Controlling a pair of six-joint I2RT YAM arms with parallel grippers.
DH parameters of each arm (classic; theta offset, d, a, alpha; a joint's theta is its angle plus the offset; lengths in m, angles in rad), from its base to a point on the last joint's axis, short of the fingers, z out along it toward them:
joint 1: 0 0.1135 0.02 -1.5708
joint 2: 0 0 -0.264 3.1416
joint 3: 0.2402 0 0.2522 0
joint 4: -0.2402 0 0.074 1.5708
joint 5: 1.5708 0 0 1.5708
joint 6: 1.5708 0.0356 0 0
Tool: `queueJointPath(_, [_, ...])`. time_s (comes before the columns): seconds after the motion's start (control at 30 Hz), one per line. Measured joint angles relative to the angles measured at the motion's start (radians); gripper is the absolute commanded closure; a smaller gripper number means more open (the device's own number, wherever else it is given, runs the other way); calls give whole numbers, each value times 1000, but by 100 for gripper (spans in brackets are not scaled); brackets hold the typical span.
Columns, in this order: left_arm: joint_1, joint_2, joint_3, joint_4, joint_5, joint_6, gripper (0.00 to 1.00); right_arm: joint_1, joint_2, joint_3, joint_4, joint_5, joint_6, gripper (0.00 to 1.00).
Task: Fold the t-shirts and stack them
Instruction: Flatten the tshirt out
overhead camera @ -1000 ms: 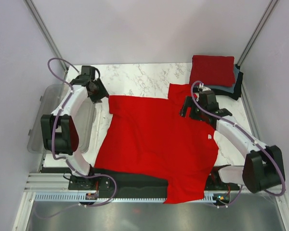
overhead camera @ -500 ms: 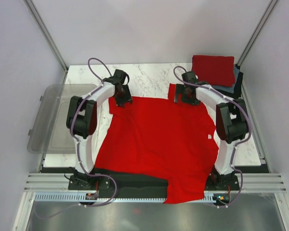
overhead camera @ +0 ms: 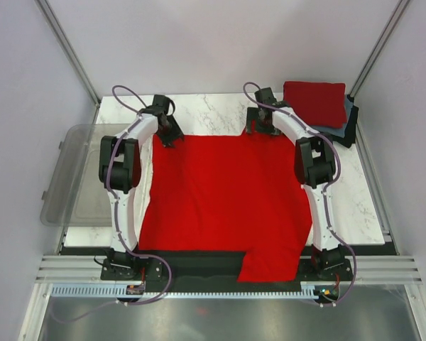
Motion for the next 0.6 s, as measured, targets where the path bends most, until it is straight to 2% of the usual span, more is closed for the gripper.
queueJointPath(0.23, [56, 114, 184, 2, 26, -3, 45, 2, 190, 330, -14, -51, 4, 2])
queueJointPath(0.3, [64, 154, 250, -3, 34, 2, 43, 2, 221, 380, 2, -68, 4, 2])
queueJointPath(0.37, [69, 175, 294, -7, 50, 10, 43, 2, 230, 394, 23, -82, 5, 2])
queueJointPath(0.5, [70, 154, 290, -18, 61, 21, 41, 3, 212, 376, 52, -116, 15, 2])
queueJointPath(0.6, [68, 20, 148, -26, 56, 23, 40, 13, 123, 283, 68, -127, 18, 2])
